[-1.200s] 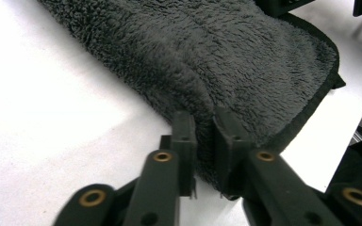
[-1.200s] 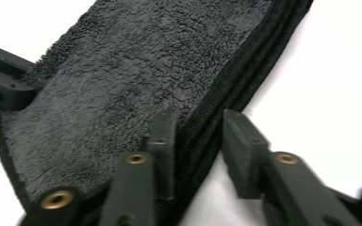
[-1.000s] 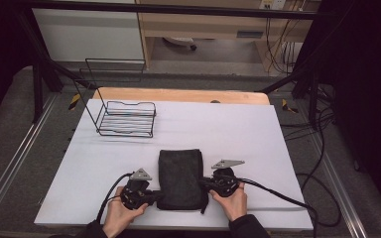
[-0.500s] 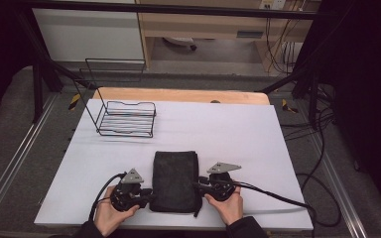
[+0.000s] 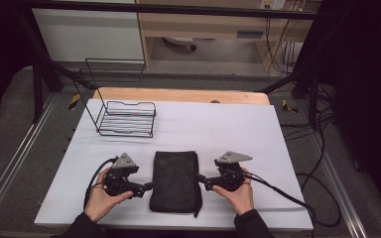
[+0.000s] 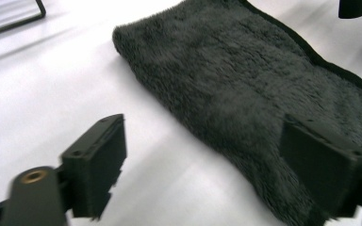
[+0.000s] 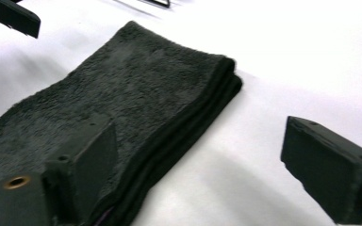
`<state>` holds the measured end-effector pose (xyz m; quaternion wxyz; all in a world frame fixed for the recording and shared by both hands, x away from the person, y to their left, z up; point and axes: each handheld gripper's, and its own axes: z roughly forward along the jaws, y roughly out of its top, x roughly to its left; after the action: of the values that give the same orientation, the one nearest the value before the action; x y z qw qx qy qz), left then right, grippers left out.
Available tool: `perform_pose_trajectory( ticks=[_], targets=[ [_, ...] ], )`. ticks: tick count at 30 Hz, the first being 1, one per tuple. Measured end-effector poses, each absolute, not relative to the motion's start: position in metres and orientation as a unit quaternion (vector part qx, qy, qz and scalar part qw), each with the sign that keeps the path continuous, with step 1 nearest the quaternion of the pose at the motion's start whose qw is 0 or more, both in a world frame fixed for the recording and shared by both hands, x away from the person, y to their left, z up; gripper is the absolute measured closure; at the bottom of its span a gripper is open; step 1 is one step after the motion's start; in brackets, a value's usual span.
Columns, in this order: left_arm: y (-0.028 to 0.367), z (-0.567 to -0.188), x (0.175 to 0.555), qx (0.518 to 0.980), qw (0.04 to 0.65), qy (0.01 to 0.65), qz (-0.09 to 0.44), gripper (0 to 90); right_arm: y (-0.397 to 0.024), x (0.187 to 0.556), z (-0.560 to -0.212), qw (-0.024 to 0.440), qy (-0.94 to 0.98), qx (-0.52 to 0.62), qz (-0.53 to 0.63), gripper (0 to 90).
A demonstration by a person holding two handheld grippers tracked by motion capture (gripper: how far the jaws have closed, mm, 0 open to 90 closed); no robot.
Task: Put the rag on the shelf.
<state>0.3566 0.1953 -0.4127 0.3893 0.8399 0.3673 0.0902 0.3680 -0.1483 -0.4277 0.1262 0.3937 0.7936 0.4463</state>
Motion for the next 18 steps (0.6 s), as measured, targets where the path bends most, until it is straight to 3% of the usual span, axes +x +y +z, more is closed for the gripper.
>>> perform_pose_trajectory(
  ticks=[11, 18],
  targets=[
    [0.181, -0.404, 0.402, 0.832, 0.379, 0.384, 0.127, 11.8, -0.158, 0.372, -0.427, 0.142, 0.778, 0.406, 0.458, 8.7],
    [0.174, -0.412, 0.426, 0.815, 0.38, 0.416, 0.138, 21.9, -0.159, 0.37, -0.429, 0.142, 0.779, 0.408, 0.455, 7.3]
  ],
)
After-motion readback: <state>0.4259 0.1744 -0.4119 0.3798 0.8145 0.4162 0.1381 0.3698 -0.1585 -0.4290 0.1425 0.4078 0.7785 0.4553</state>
